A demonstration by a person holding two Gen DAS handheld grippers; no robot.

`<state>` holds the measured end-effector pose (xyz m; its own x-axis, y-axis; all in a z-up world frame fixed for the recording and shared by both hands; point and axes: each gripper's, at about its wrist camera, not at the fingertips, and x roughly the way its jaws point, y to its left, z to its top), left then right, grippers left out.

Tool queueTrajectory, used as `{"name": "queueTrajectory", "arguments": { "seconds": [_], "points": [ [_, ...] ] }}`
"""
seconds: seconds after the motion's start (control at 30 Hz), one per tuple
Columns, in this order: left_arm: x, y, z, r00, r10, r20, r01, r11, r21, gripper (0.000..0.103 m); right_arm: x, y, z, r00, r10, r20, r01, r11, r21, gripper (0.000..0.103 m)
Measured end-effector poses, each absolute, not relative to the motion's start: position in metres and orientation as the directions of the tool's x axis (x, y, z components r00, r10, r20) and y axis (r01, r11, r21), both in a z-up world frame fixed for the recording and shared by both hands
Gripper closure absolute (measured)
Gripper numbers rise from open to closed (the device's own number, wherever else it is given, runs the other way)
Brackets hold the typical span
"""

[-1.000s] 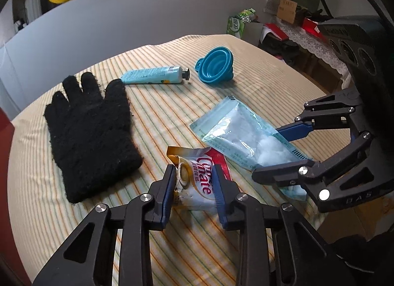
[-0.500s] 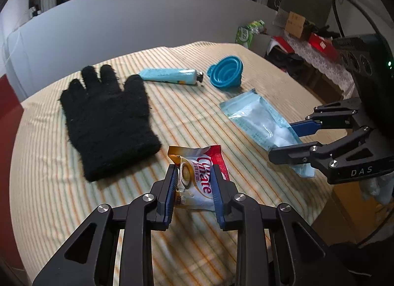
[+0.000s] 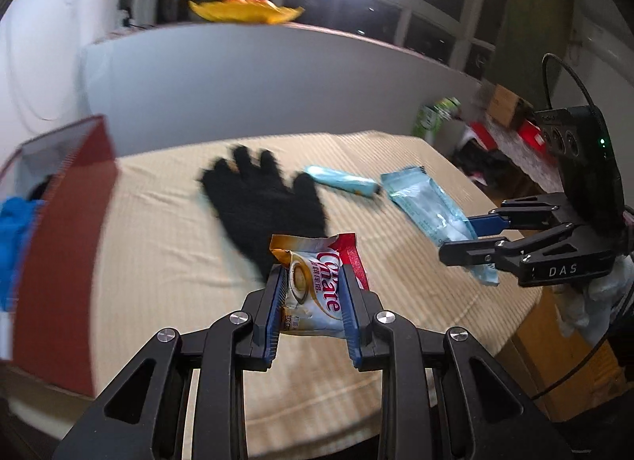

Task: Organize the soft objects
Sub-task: 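Carry the sachet and cotton-ball bag over the box with both grippers, then open both grippers to drop the sachet and cotton-ball bag into the box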

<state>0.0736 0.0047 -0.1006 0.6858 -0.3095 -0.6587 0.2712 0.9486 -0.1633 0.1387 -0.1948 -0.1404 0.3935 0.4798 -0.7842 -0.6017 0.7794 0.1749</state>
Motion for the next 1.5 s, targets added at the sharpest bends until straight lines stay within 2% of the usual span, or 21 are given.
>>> {"name": "queueTrajectory", "arguments": {
  "seconds": [0.2, 0.57, 0.9, 1.17, 1.5],
  "points": [
    [0.058, 0.057, -0.075, 0.763, -0.187, -0.618, 0.153, 0.982, -0.108, 0.078, 0.151, -0.157, -0.108, 0.397, 0.510, -0.763, -0.664, 0.733, 0.145, 0.068],
    [0.042, 0.166, -0.060, 0.803, 0.107, -0.586, -0.140, 0.990, -0.012, 0.078, 0.203, -0.046, -0.051, 0.327, 0.619, -0.714, -0.750, 0.630, 0.203, 0.068],
    [0.036, 0.216, -0.066, 0.757, 0.332, -0.563, -0.319, 0.939, 0.125, 0.078, 0.238, 0.071, -0.053, 0.286, 0.596, -0.750, -0.790, 0.590, 0.168, 0.068],
    [0.049, 0.224, -0.077, 0.728, 0.385, -0.568, -0.342, 0.921, 0.186, 0.078, 0.264, 0.126, -0.071, 0.259, 0.573, -0.778, -0.793, 0.585, 0.167, 0.068],
    [0.064, 0.232, -0.083, 0.702, 0.415, -0.579, -0.368, 0.907, 0.204, 0.077, 0.283, 0.161, -0.092, 0.234, 0.574, -0.785, -0.777, 0.595, 0.204, 0.067]
  ]
}}
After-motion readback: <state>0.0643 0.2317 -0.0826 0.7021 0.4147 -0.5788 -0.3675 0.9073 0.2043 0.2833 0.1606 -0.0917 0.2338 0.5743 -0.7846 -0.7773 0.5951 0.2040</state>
